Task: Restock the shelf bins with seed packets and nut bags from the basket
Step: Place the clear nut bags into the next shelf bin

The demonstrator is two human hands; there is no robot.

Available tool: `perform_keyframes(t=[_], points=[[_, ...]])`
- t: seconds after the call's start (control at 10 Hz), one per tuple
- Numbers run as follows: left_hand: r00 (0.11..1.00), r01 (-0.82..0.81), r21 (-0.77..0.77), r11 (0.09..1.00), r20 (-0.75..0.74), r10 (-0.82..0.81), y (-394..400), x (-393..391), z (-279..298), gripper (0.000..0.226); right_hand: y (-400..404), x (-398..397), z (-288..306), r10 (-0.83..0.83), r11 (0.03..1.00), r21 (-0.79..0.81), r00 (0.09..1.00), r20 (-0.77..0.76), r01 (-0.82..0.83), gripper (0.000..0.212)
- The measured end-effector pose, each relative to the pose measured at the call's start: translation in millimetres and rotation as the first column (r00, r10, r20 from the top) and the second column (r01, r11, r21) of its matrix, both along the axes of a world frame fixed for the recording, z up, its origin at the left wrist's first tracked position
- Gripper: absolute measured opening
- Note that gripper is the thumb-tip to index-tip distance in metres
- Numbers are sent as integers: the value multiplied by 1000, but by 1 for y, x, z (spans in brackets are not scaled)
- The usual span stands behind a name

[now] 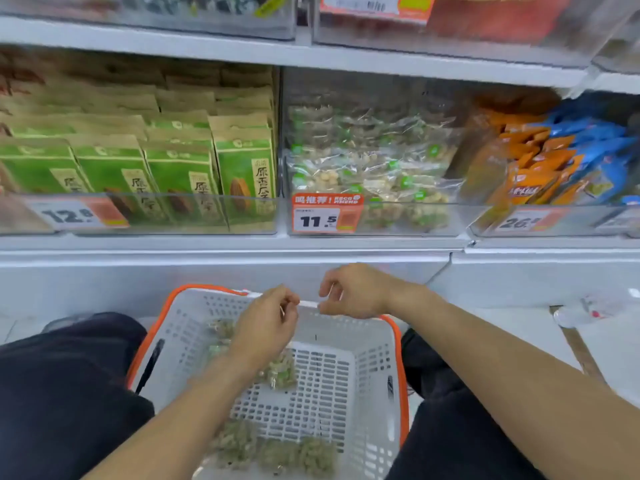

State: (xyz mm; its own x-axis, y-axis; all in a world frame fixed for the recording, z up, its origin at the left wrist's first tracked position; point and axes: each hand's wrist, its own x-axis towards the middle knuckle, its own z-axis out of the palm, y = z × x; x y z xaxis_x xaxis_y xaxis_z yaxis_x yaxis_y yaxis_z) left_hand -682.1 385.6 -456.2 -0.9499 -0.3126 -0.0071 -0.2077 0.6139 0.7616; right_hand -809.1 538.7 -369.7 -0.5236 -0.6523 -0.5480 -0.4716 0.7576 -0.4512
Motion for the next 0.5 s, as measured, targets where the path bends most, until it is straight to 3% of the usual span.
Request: perform_keyframes(t=[0.2, 0.3, 0.4, 0.5], points=[[868, -113, -2, 994, 487, 99, -56, 76, -115, 10, -40, 50, -135, -8, 977, 212, 996, 85, -10, 39], [794, -157, 14, 987, 596, 118, -70, 102, -149, 19, -48, 82, -193, -244, 956, 214, 947, 208, 200, 26], [752, -229, 25, 973, 640, 160, -78, 116, -172, 42, -50, 114, -246, -397, 914, 196, 882, 253, 355, 14], [744, -305, 30, 952, 631, 219, -82, 120, -188, 47, -50, 139, -282, -505, 863, 192, 822, 264, 468, 32]])
